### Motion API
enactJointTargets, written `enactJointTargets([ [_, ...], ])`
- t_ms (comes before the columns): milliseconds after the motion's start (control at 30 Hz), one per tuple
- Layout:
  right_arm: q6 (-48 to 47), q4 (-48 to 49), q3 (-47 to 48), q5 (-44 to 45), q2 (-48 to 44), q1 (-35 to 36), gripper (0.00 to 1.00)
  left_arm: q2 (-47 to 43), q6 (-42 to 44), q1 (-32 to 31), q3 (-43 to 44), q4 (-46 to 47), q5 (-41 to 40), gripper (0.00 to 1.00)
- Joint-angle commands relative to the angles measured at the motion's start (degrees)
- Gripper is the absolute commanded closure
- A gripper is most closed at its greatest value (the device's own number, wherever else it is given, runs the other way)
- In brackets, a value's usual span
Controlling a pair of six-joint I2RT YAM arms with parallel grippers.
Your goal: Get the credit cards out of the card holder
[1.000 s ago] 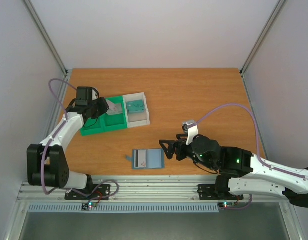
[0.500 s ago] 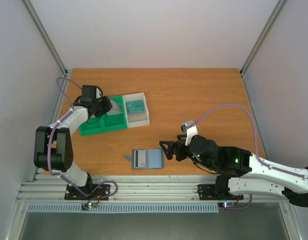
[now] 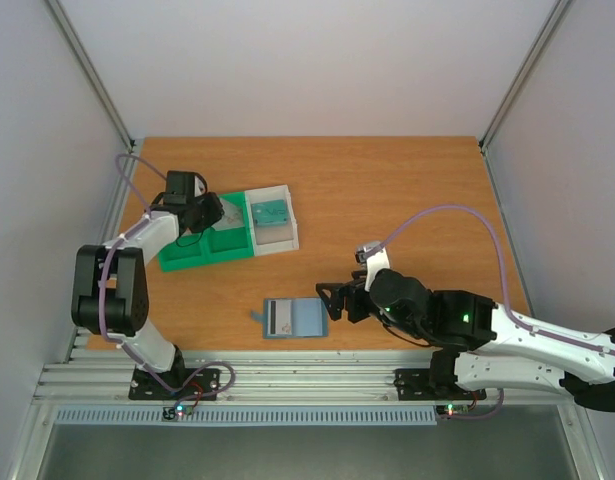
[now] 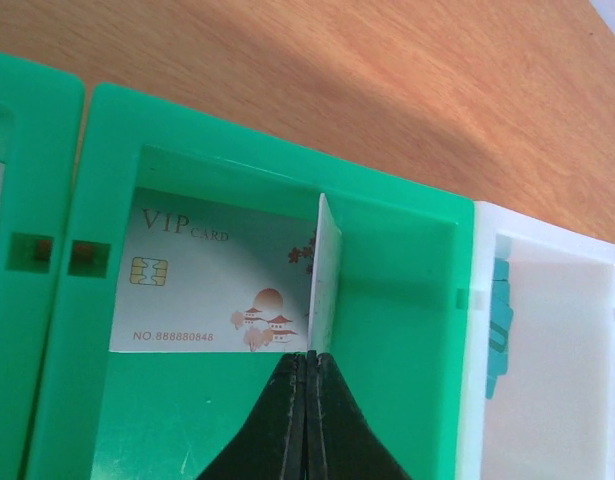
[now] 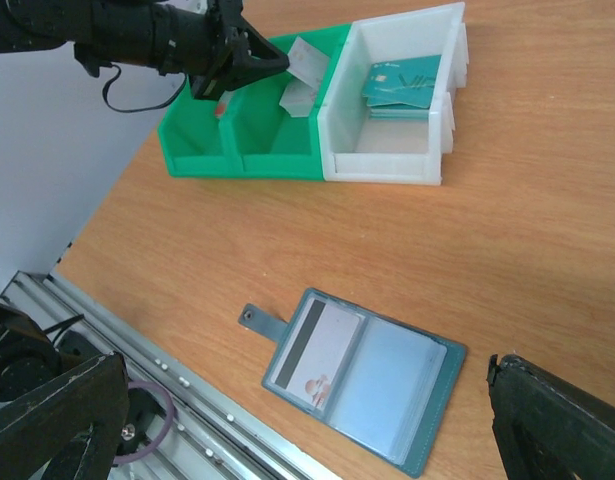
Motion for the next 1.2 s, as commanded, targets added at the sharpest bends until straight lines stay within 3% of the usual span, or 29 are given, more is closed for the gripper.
enactJointTargets([
  [0, -0.62, -1.05, 2.66, 0.95, 1.46, 0.11, 0.02, 1.91, -0.17, 0.07, 1.62, 2.29, -2.19, 0.99],
  [233, -1.16, -0.49, 3.01, 1.15, 3.54, 0.11, 0.01, 2.47, 0.89, 0.15, 2.18, 1.59, -3.42, 0.98],
  [533, -1.94, -0.48, 3.73, 1.33, 4.85, 0.11, 0.02, 1.61, 2.81, 0.08, 4.2, -1.95, -6.15, 0.85],
  [633, -2.28, -0.57, 3.9, 1.32, 4.86, 0.11, 0.01, 0.79, 3.08, 0.1, 4.85, -3.35, -7.33, 0.75],
  [900, -2.63, -0.36, 4.04, 1.28, 5.21, 0.11, 0.02, 0.11, 3.68, -0.66, 5.52, -3.21, -3.22, 0.78],
  [1167, -3.44, -0.73, 4.61, 1.16, 5.8, 0.11, 0.02, 0.09, 5.32, -2.66, 7.33, -4.69, -6.36, 0.8],
])
